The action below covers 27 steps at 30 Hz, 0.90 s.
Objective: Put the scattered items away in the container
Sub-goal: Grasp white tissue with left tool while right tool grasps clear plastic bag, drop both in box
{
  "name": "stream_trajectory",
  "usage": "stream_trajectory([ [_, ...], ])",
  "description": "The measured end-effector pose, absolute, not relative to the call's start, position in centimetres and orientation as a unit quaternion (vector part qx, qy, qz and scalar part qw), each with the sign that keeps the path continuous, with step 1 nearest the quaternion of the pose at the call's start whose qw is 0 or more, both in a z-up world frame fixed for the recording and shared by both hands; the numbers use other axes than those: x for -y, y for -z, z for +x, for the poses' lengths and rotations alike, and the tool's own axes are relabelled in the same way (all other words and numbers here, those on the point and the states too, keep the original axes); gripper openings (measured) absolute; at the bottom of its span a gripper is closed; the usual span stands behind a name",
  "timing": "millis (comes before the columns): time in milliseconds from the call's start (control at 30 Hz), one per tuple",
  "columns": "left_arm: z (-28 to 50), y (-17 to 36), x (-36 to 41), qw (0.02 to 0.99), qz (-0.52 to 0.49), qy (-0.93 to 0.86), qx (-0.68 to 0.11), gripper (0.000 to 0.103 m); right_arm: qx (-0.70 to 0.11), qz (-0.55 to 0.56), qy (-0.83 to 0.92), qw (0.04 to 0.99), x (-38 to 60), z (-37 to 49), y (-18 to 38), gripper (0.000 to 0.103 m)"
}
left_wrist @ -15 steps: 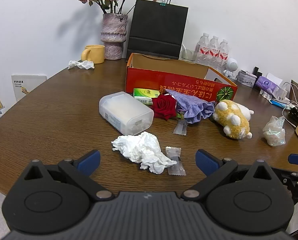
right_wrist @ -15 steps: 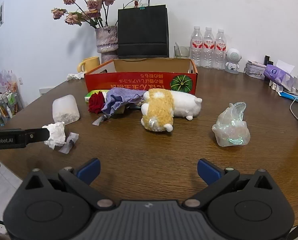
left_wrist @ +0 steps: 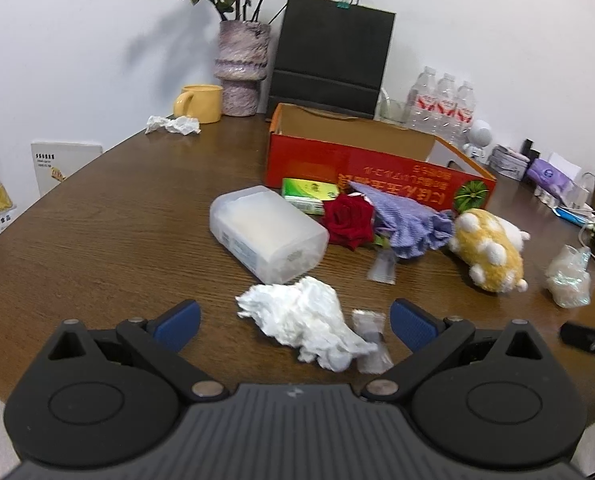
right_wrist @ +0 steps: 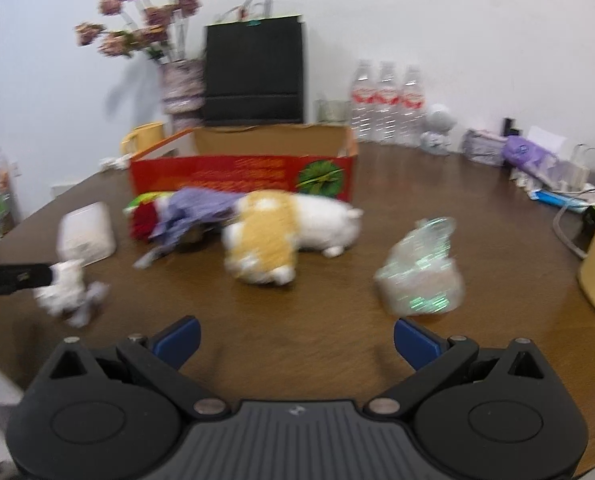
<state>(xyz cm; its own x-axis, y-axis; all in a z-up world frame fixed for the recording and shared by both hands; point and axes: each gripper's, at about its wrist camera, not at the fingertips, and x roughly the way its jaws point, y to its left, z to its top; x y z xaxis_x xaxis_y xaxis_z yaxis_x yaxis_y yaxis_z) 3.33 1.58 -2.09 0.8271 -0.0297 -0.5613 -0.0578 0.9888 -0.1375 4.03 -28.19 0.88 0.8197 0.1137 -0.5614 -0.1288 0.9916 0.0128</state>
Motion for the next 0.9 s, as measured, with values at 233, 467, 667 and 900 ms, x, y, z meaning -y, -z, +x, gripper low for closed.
stream_trajectory([
  [233,5.6,2.8,-2.6,0.944,-0.087,-0.027,-0.316,0.087,-0.281,-0.024,-0.01,0.959,31.4,8.1,-0.6,0.099],
  [467,6.7,3.6,-2.4,0.936,-0.093,-0.009,-0.339,0.051,-0.309,-0.018,-0.014,0.951,32.8,11.7,0.9,0.078],
  [667,6.7,3.1,-2.5,0.938,-0.09,0.003,-0.334,0.03,-0.316,-0.009,-0.043,0.948,32.7,12.0,1.2,0.034],
  [900,6.9,-2.0,-2.7,0.958,-0.079,0.044,-0.271,0.029,-0.26,-0.002,-0.087,0.962,32.1,11.9,-2.7,0.032],
])
